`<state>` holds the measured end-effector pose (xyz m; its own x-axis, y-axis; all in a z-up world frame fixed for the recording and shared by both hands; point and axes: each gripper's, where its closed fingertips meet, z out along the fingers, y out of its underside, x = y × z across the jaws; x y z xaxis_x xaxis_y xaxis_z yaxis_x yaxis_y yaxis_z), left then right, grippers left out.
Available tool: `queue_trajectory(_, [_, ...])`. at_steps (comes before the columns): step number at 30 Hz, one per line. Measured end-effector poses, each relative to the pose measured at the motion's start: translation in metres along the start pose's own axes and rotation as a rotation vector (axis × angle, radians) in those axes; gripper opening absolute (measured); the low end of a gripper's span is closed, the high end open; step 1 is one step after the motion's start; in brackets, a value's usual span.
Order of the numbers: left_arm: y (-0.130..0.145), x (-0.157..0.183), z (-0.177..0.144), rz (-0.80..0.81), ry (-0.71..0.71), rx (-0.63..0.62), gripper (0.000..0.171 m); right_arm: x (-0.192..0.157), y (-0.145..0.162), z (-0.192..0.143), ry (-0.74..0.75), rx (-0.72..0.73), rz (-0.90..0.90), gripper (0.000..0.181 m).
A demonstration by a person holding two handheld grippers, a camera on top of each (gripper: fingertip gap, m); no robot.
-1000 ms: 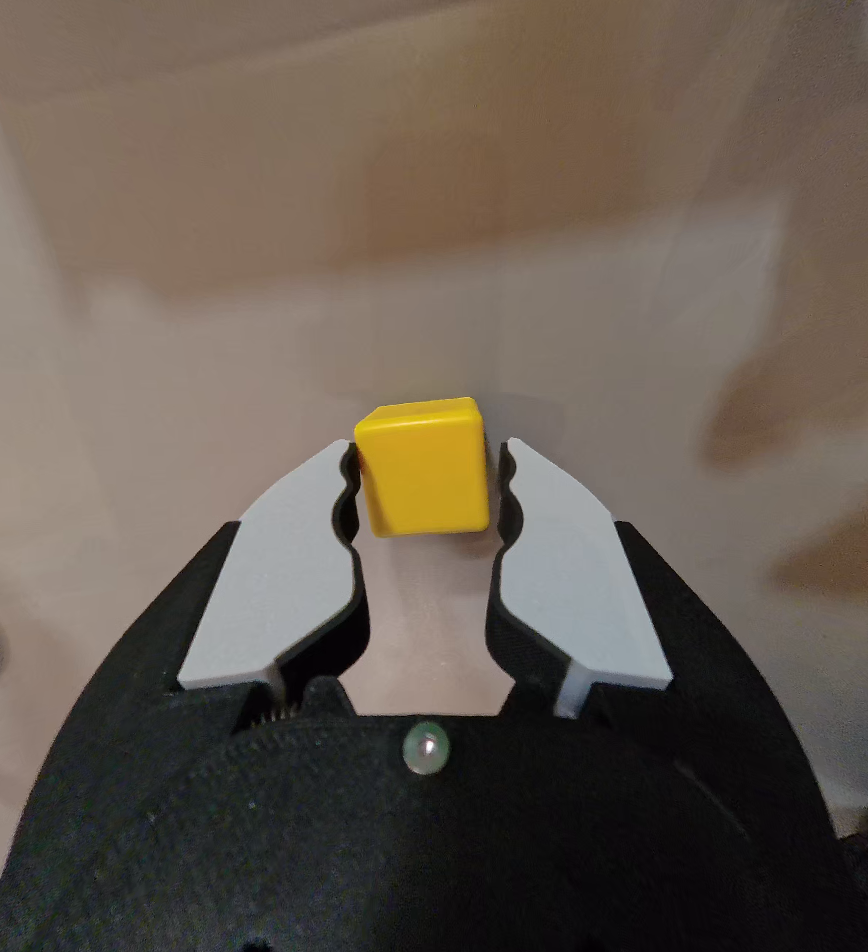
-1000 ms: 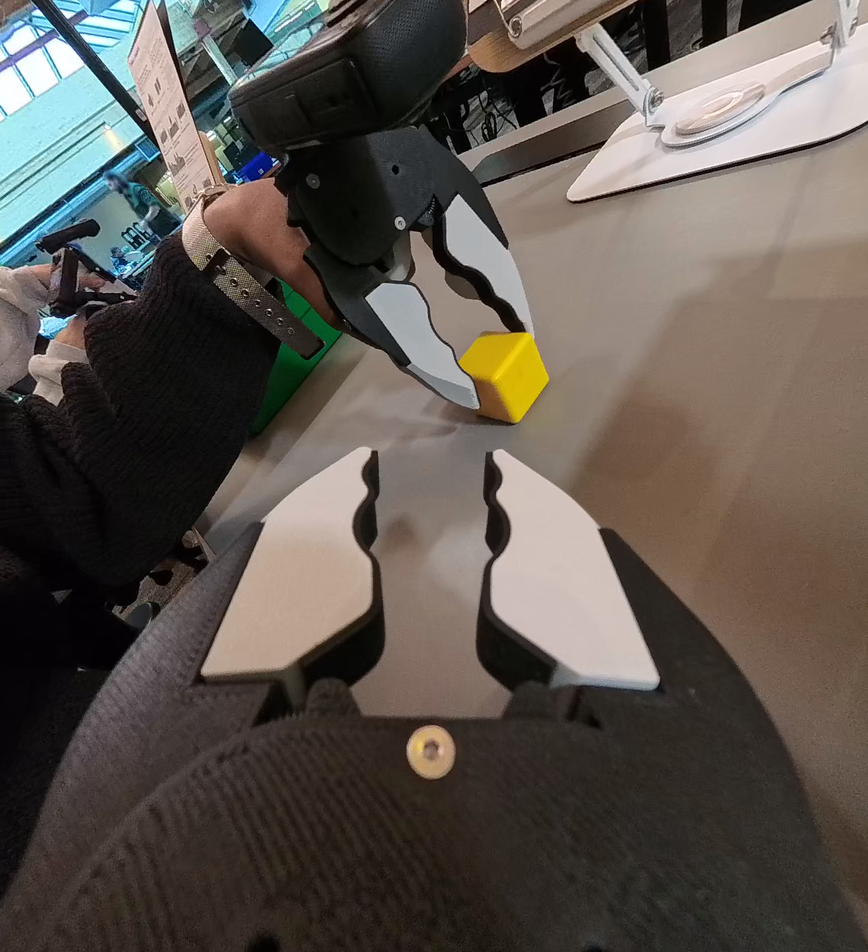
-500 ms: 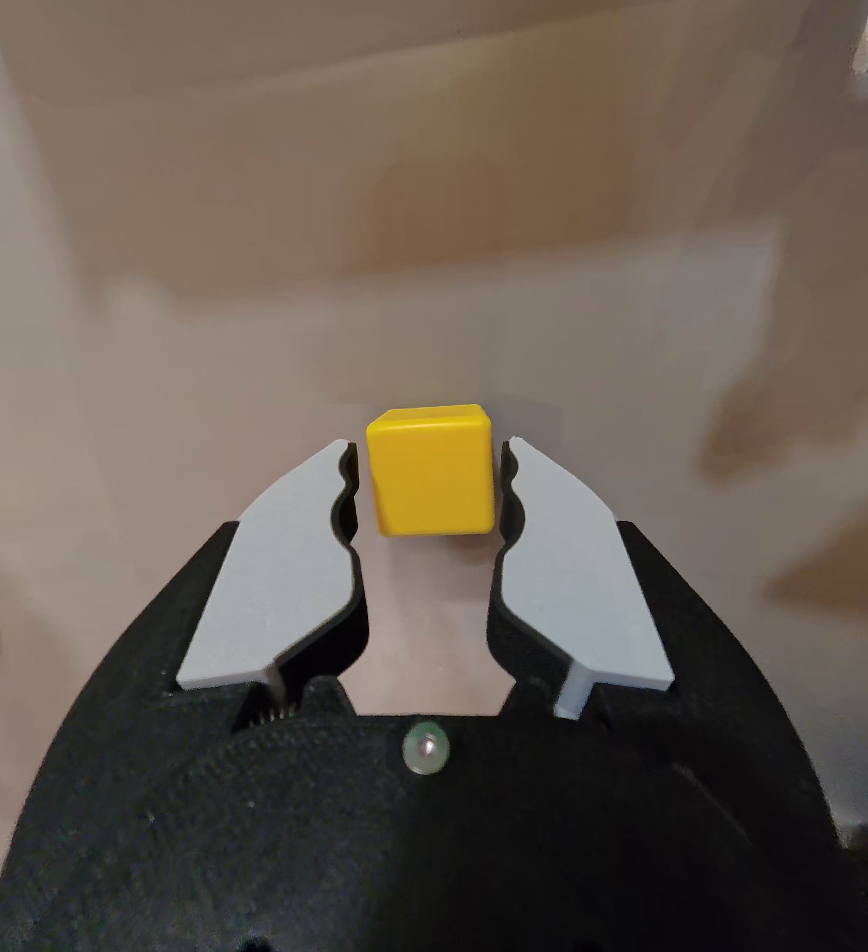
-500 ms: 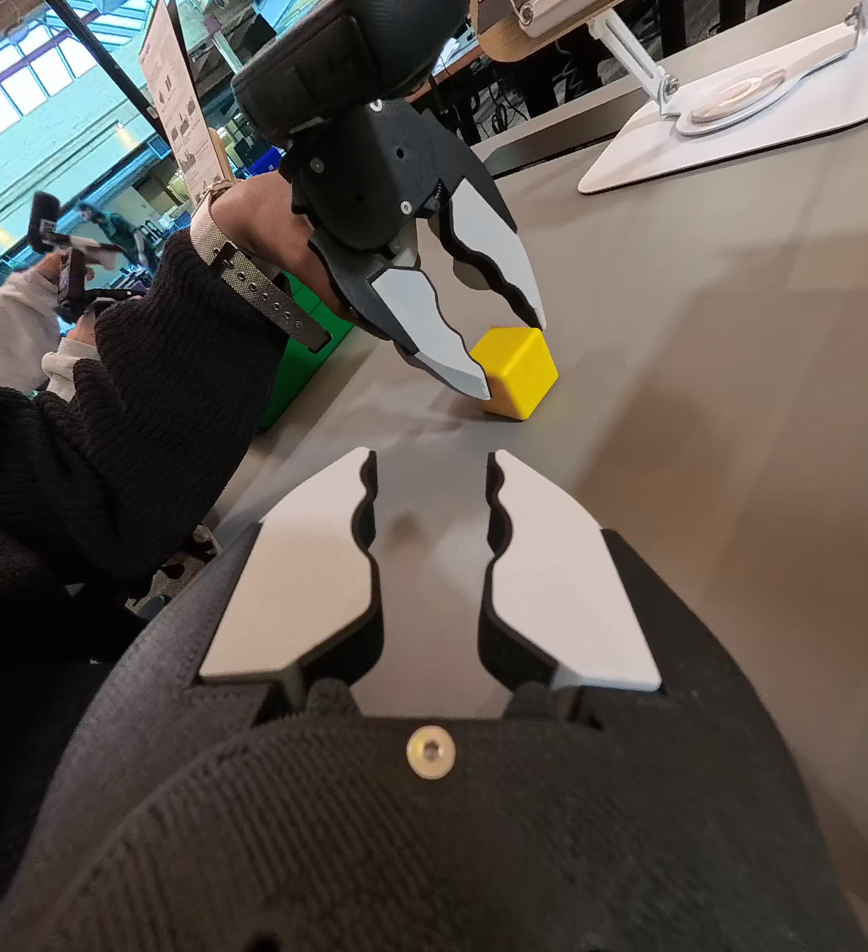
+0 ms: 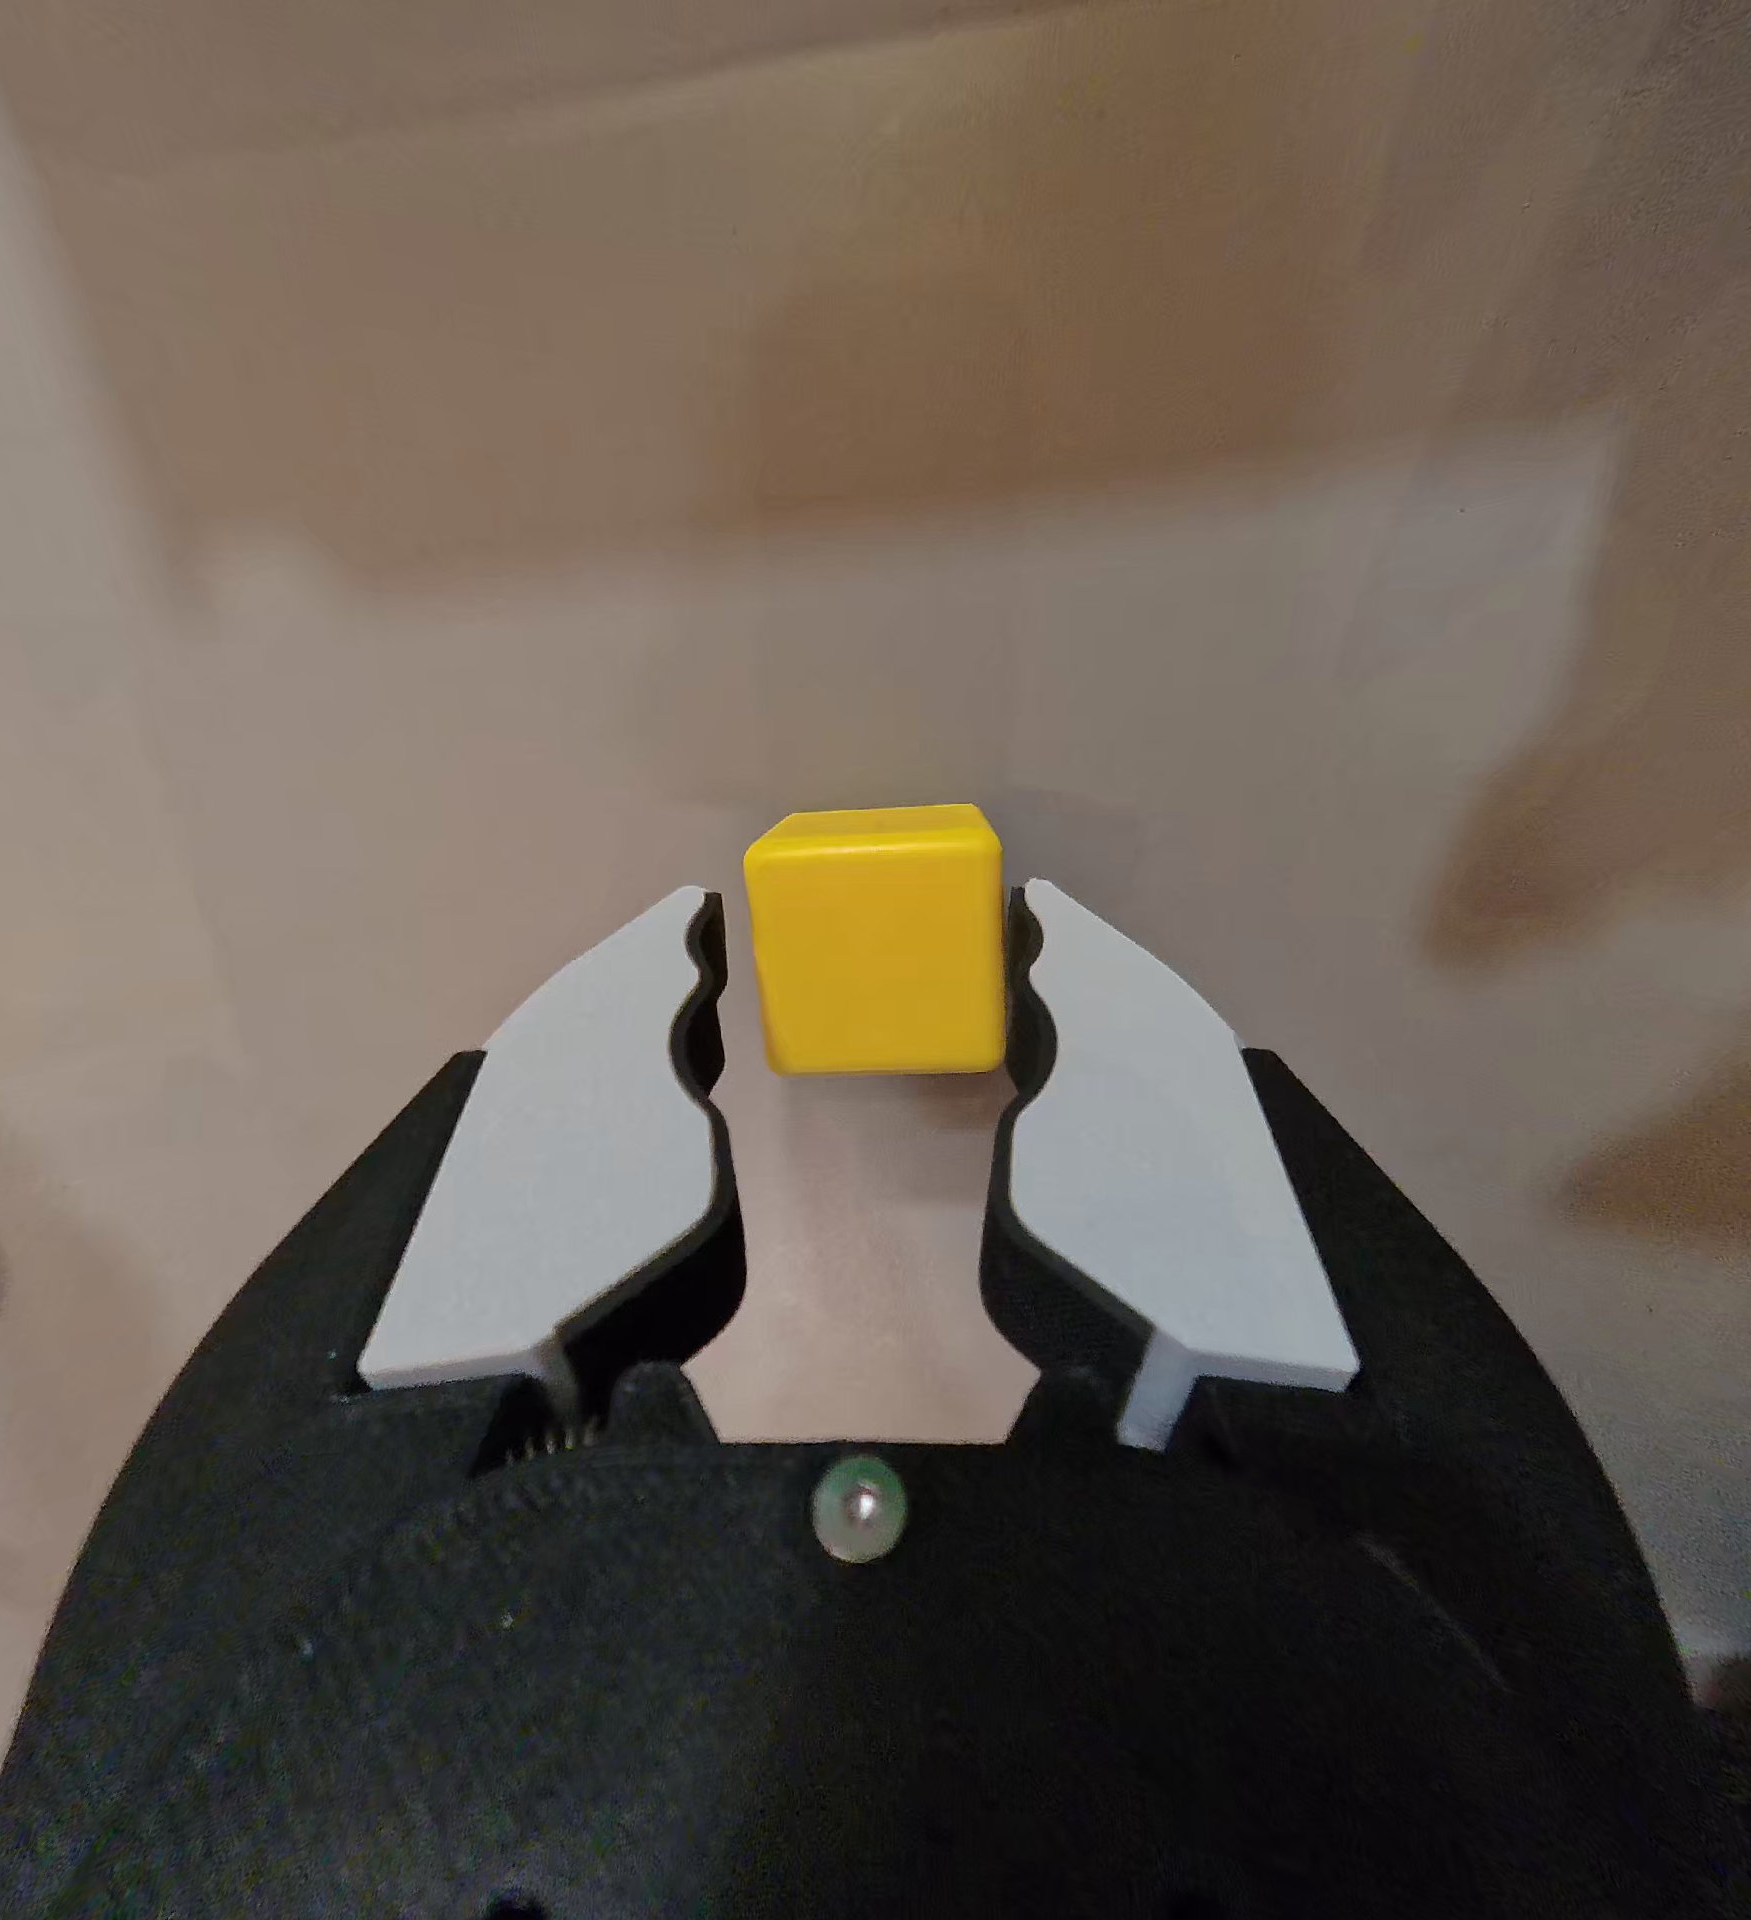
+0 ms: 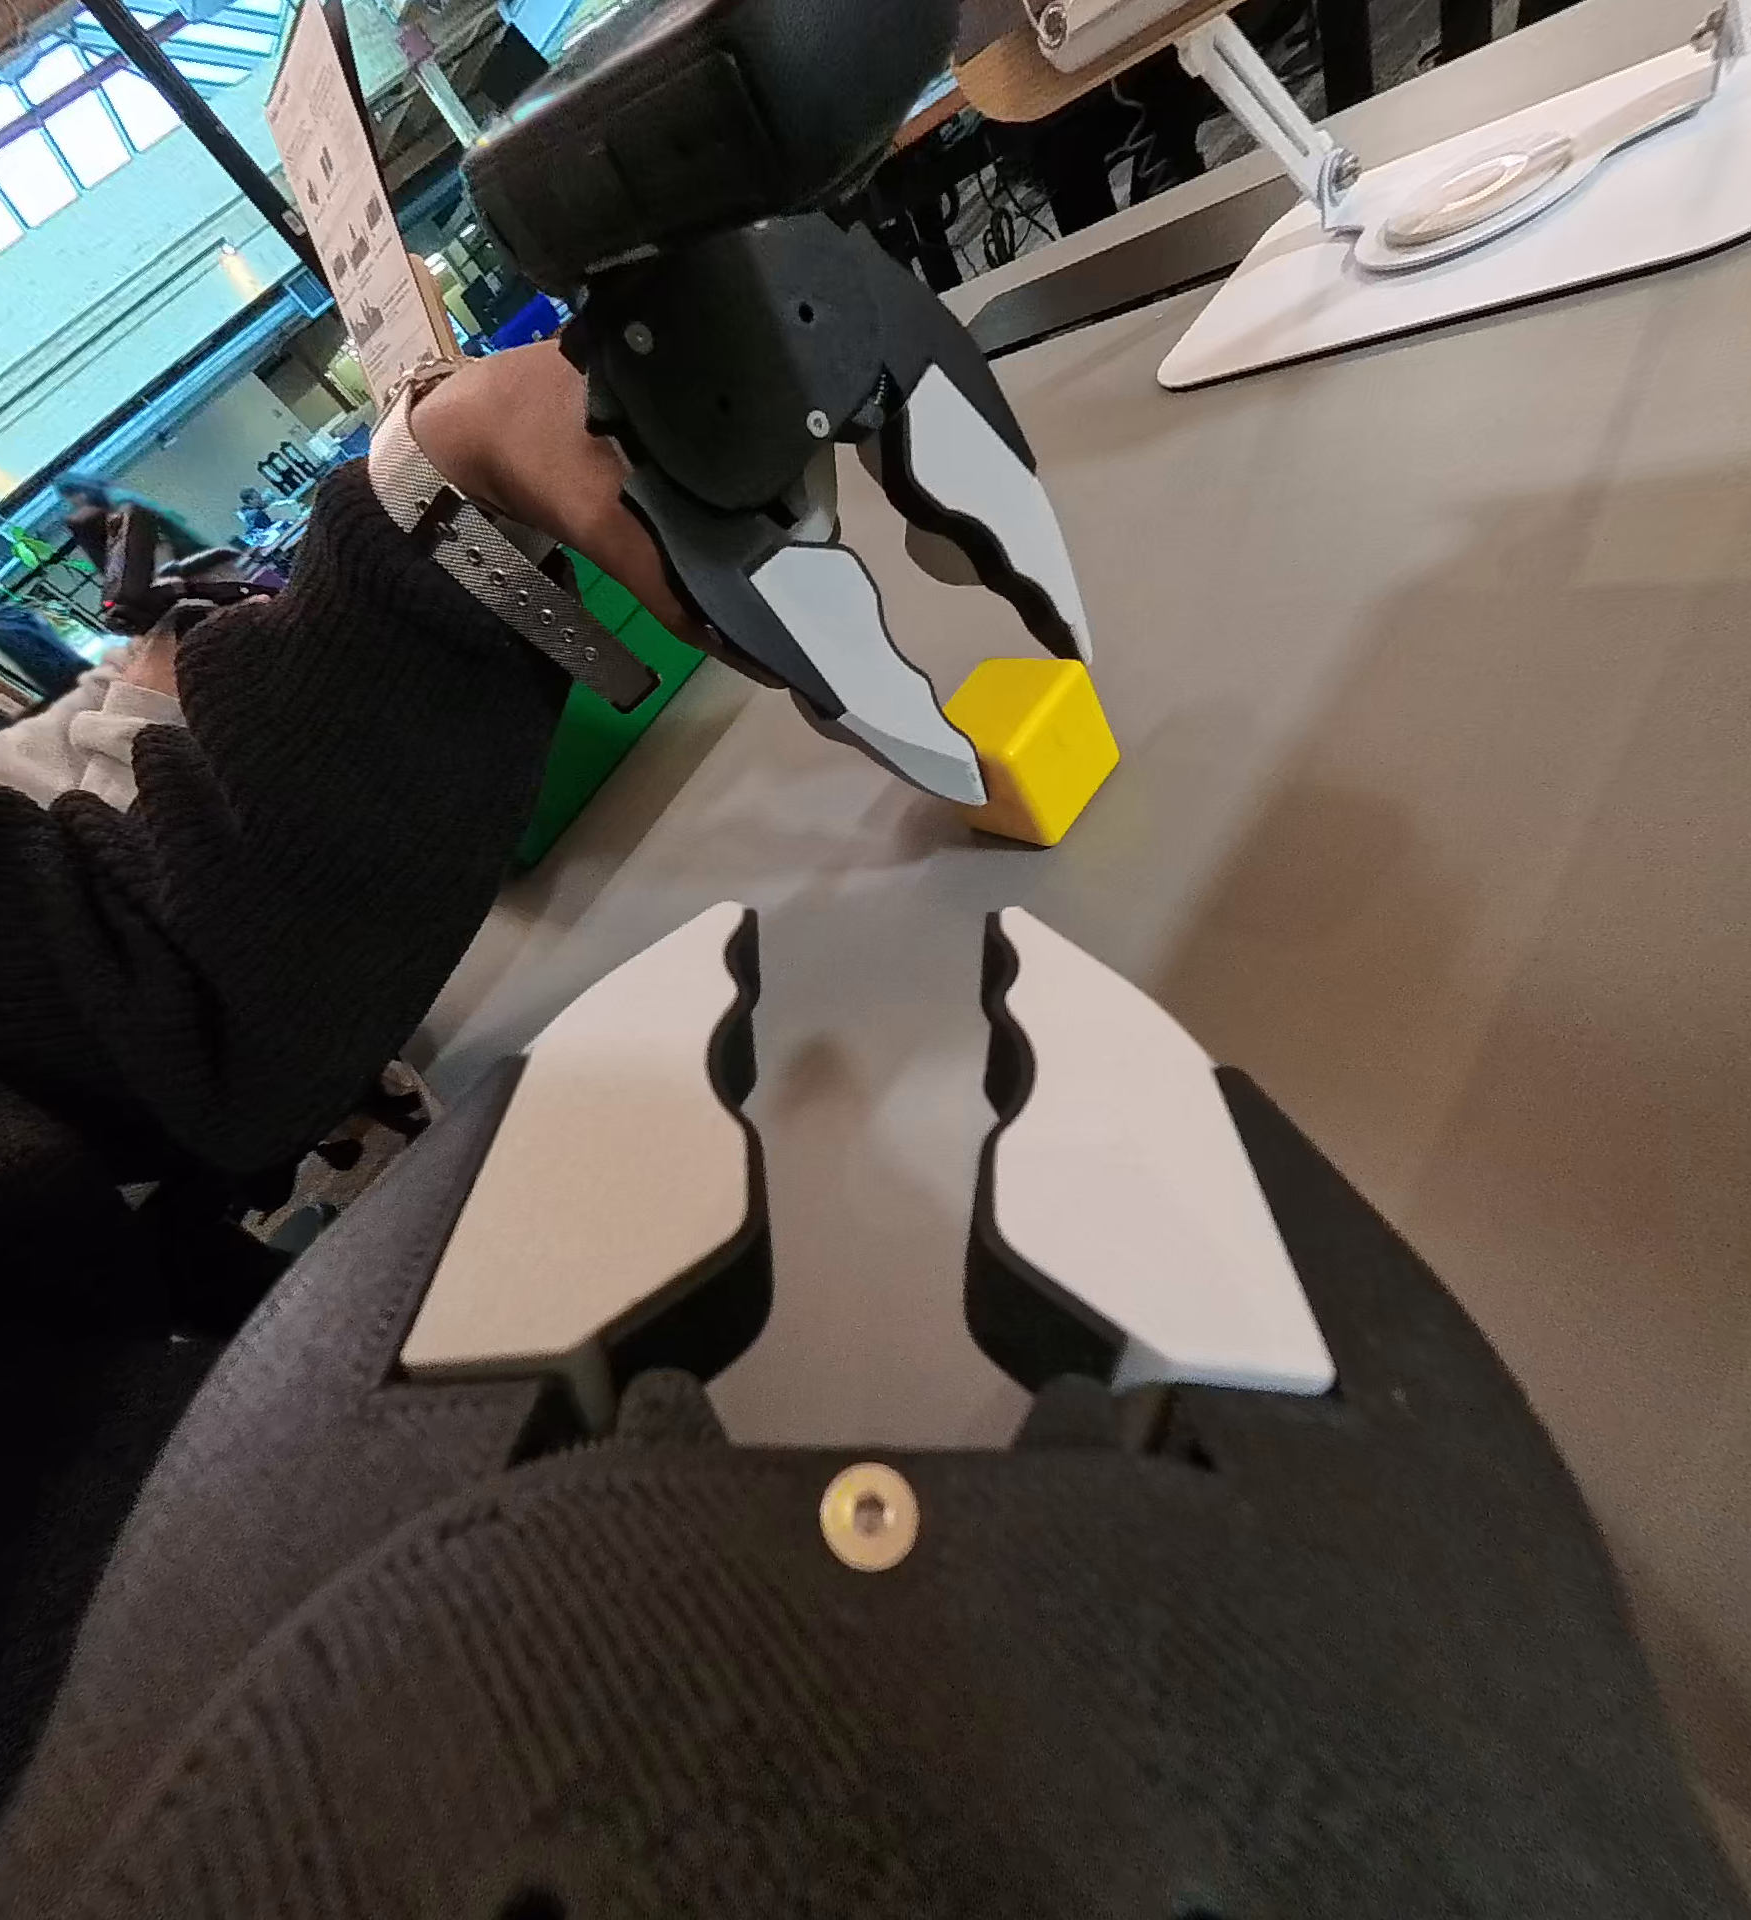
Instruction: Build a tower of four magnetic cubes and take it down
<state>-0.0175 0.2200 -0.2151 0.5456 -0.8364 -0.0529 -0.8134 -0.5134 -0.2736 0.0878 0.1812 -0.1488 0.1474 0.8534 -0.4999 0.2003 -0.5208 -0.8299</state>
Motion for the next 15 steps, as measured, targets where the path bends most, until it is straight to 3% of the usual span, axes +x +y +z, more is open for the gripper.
queue_trajectory(10, [-0.007, -0.002, -0.013, -0.017, -0.002, 0.063, 0.054, -0.005, -0.015, -0.009, 0.163, 0.061, -0.372, 0.042])
queue_trajectory(12, [-0.01, -0.002, -0.018, -0.016, -0.006, 0.085, 0.054, -0.002, -0.038, -0.027, 0.222, 0.157, -0.417, 0.039])
queue_trajectory(15, [-0.012, -0.005, -0.028, -0.016, -0.026, 0.117, 0.054, 0.025, -0.1, -0.096, 0.411, 0.417, -0.44, 0.033])
